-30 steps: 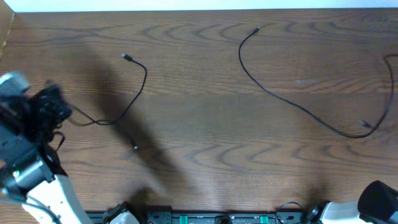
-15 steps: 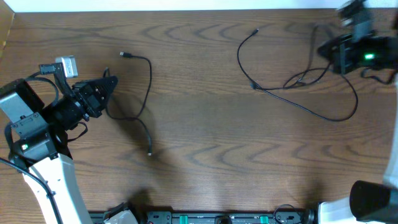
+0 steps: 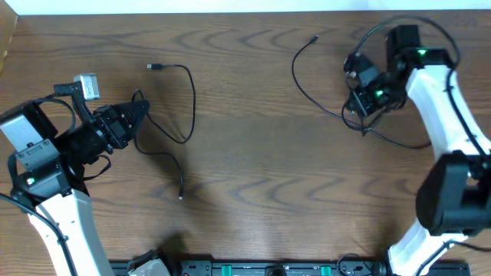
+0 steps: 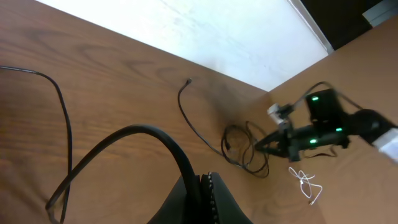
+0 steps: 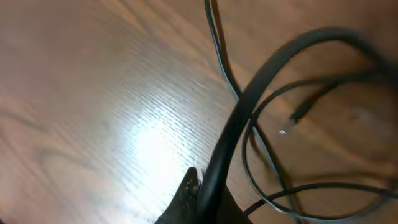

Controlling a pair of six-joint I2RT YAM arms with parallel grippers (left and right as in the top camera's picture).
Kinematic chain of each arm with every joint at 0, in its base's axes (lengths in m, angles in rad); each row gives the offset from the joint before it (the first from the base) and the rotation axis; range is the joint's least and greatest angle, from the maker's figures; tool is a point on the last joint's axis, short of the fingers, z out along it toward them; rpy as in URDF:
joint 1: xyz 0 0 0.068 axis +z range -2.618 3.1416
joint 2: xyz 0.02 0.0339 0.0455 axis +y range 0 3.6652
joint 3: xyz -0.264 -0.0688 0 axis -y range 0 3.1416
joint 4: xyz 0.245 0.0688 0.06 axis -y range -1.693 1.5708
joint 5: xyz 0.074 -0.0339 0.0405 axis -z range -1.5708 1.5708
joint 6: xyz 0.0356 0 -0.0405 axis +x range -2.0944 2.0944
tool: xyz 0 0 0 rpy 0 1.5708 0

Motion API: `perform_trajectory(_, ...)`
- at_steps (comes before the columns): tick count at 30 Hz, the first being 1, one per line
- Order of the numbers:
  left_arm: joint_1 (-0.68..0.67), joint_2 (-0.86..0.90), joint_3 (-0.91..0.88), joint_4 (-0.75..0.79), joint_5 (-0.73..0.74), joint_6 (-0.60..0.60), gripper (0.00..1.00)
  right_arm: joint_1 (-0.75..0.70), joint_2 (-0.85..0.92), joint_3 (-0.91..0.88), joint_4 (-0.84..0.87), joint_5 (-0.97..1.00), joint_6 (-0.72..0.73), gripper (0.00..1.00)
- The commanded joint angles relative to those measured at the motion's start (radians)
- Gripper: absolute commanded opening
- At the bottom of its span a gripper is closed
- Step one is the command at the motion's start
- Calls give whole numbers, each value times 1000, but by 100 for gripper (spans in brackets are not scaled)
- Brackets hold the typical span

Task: Untangle cables

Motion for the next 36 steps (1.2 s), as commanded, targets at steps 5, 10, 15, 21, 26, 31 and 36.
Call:
perform_trajectory(5,-3,-2,3,-10,-2,36,7,12,130,-86,70,51,122,1)
perform_trajectory(10,-3,-2,3,-45,-2,87,7,17,171,-87,68,101,137,17)
perform_trajectory(15,-3,-2,3,-58,-2,105,7,17,173,-87,68,137,138,69)
perform_trajectory(21,-3,-2,3,-58,-2,105,7,17,173,-98,80,187,141,80)
perform_trajectory(26,-3,-2,3,-66,-2,109,7,13,173,-117,126,267,174,81)
perform_trajectory(31,-3,-2,3,-69,-2,112,7,13,173,-143,169,288,174,84)
perform_trajectory(36,-3,-2,3,-69,-2,112,7,8,173,-178,214,288,174,79)
